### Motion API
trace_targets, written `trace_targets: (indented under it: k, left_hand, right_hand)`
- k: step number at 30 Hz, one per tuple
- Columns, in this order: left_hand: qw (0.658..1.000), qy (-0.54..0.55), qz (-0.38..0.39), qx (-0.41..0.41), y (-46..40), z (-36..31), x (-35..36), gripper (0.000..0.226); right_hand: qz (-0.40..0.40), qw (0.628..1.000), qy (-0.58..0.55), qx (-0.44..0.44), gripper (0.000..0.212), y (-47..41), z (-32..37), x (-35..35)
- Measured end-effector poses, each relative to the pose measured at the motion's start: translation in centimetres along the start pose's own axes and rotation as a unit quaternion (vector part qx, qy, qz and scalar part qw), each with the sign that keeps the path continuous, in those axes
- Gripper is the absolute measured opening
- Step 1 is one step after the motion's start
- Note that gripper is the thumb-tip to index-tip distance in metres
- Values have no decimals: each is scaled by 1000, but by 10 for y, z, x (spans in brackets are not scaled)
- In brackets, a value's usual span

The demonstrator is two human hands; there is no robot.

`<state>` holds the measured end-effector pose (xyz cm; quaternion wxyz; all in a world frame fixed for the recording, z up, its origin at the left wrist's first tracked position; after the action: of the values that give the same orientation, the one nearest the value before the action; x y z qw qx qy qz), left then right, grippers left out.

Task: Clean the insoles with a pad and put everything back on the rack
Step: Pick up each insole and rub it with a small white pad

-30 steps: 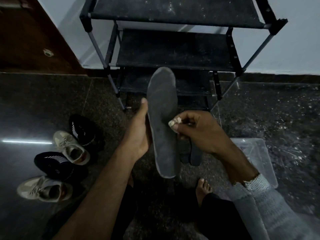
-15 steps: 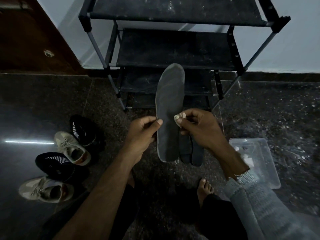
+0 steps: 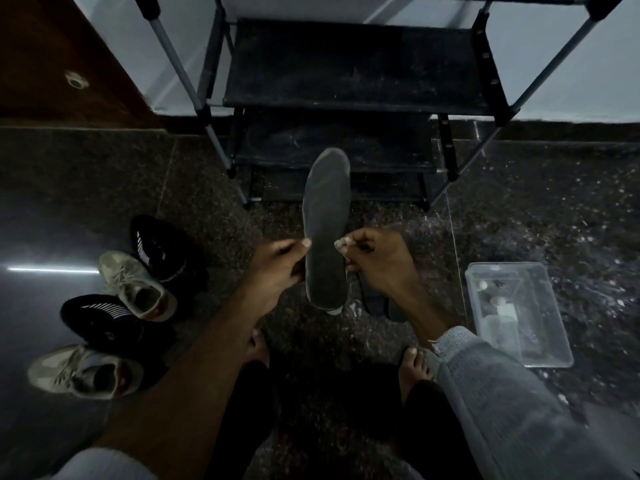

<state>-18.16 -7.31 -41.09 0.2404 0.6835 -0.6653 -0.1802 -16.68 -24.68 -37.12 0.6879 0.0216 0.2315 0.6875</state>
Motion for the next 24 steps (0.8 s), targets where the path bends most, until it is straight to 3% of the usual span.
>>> trace_targets:
  k: [4,9,16,21,24]
  left_hand:
    - [999,-8,5,-48,-25,38,-18,14]
    - [996,-45,3,-80,-64,84,-30,11]
    - [991,-102,-47,-71,-124,137,-45,11]
    - [988,-109,-79,-72,-163,167,-52,6]
    - [987,-122,-81,-65,-182,184,-53,6]
  right_hand:
    - [5,999,45,12,24,-26,-29,17]
    - [26,997,45,65,10,-58,-80,46]
    - [27,994,30,102,5,-90,-139,71]
    - [20,992,41,122,18,-104,-177,79]
    - [6,991,67,117,11,-108,-200,78]
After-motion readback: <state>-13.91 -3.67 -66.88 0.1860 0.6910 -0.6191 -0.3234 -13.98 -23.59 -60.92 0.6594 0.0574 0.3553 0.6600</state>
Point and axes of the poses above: each hand's wrist, its own y-axis away from the middle knuckle, its own x-axis out of the palm, z = x × y, the point moved 10 cm from there along -y, towards the middle knuckle, and after that the axes turned 4 degrees about x, right-handed, at the moved point
